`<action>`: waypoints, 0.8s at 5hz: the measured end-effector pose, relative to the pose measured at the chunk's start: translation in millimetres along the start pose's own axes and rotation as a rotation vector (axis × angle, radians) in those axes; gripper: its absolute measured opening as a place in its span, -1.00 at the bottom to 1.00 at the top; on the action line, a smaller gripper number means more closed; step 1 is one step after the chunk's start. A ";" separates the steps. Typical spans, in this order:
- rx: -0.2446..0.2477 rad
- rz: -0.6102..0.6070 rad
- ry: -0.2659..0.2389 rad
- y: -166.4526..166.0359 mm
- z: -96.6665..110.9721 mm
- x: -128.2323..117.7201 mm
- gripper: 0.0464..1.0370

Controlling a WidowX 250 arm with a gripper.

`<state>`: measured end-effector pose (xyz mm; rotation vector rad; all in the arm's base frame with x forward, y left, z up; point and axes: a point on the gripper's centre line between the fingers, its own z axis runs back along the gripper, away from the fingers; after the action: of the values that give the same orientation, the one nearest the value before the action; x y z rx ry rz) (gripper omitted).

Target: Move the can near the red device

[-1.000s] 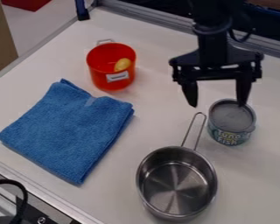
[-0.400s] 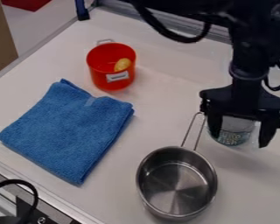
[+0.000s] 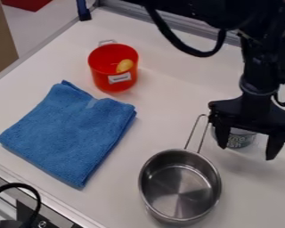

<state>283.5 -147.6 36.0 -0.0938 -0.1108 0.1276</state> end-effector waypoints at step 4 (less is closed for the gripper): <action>0.065 0.064 -0.018 3.8 -13.1 12.9 0.93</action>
<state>297.3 -143.3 24.1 -0.0310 -0.1213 0.1958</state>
